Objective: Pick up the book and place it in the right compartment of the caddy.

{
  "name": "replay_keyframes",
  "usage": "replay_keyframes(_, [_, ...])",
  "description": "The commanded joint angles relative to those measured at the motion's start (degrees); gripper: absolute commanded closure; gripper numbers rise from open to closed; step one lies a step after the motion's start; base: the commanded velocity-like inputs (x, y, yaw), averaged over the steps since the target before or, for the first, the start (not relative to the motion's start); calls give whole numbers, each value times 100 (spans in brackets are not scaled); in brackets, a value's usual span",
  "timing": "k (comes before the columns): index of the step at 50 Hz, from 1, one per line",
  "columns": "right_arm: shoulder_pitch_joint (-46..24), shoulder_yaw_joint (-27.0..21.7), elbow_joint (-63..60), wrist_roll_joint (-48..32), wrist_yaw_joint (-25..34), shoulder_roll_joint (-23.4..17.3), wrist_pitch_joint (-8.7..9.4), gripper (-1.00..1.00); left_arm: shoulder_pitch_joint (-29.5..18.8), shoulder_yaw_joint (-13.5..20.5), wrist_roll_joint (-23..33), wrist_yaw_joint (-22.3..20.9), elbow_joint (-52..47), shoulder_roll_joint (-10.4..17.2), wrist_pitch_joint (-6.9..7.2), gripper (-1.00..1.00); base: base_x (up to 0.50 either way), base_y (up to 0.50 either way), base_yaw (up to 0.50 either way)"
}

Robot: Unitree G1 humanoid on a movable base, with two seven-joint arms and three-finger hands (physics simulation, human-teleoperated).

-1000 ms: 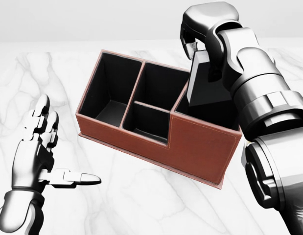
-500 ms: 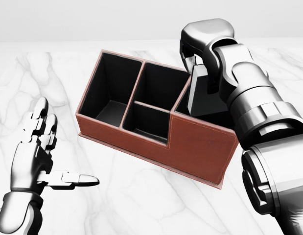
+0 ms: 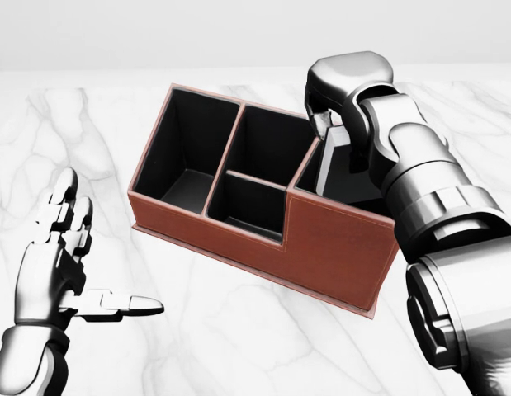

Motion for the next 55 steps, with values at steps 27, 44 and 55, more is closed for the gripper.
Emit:
replay_keyframes(27, [276,66,-32,-210,-294,93,0,-10,-72,52,-21,1,361,55,0,-100,0,0,0])
replay_keyframes(44, [229,63,-48,-213,-337,56,0,-100,14,55,4,8,252,49,0,-100,0,0,0])
replay_keyframes(55, [123,48,-69,-149,-259,2,0,-100,-9,40,32,19,267,47,0,-100,0,0,0])
